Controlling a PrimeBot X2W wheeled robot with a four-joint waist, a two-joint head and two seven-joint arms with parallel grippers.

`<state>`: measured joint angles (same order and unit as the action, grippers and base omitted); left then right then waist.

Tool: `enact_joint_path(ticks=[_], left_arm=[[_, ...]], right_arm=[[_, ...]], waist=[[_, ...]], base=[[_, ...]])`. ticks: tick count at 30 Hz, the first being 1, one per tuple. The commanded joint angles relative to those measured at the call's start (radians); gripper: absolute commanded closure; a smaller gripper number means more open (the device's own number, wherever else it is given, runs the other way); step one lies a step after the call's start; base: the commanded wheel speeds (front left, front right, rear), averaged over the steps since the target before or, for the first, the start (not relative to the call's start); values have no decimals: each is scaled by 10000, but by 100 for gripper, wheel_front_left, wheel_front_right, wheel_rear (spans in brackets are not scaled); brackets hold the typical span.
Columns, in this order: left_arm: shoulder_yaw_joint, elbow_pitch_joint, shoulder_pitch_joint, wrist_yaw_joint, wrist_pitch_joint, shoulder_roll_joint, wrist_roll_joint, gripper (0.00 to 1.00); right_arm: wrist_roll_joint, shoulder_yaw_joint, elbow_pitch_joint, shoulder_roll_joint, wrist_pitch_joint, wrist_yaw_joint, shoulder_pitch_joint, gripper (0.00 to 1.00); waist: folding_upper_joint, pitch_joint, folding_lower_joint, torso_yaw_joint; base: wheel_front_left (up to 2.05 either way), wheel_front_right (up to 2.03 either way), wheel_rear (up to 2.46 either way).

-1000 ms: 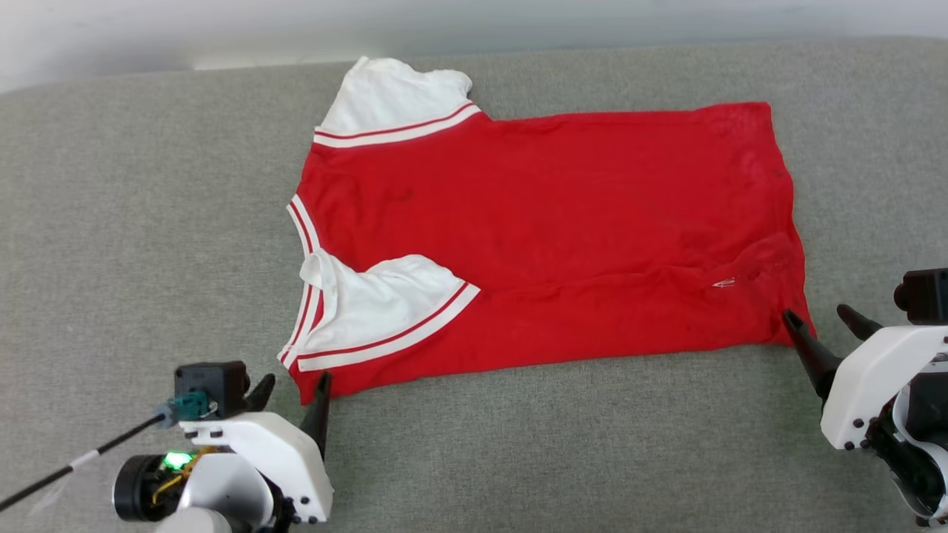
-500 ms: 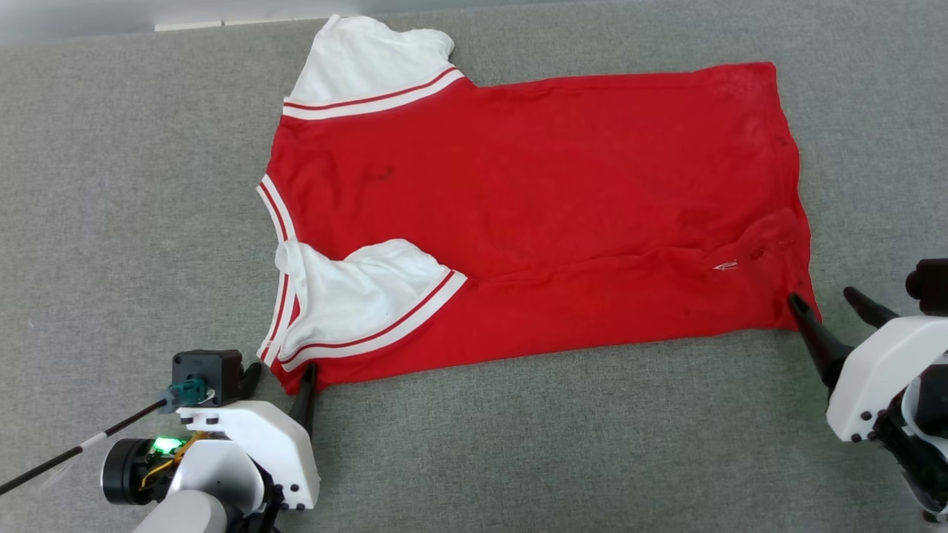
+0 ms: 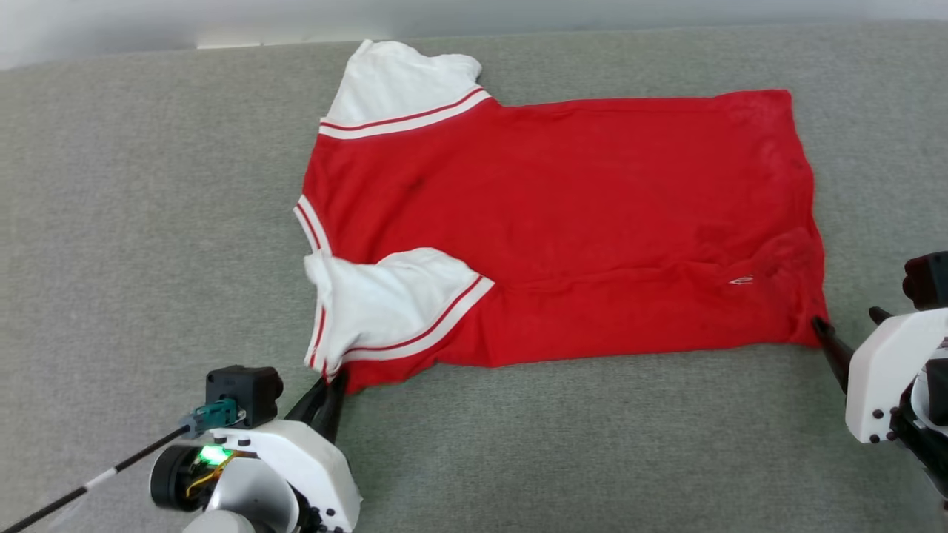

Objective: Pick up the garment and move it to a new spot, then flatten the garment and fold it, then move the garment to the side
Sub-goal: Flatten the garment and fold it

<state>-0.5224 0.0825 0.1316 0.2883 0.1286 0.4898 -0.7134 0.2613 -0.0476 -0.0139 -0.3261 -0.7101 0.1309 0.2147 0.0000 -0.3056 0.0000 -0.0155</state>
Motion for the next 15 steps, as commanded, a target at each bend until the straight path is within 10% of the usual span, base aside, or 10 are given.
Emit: enact_joint_path(ticks=[1,15], left_arm=[[-1,139,0,-75,-69,4,74,100],[-224,1389,359,-170,-453,201,665,100]], right_arm=[[18,30,95,14,-46,-5,139,0],[12,359,2201,308,-522,-2,361,0]], waist=[[0,-28,0,-92],[0,-572,0,-680]], base=[[0,0,0],[0,0,0]])
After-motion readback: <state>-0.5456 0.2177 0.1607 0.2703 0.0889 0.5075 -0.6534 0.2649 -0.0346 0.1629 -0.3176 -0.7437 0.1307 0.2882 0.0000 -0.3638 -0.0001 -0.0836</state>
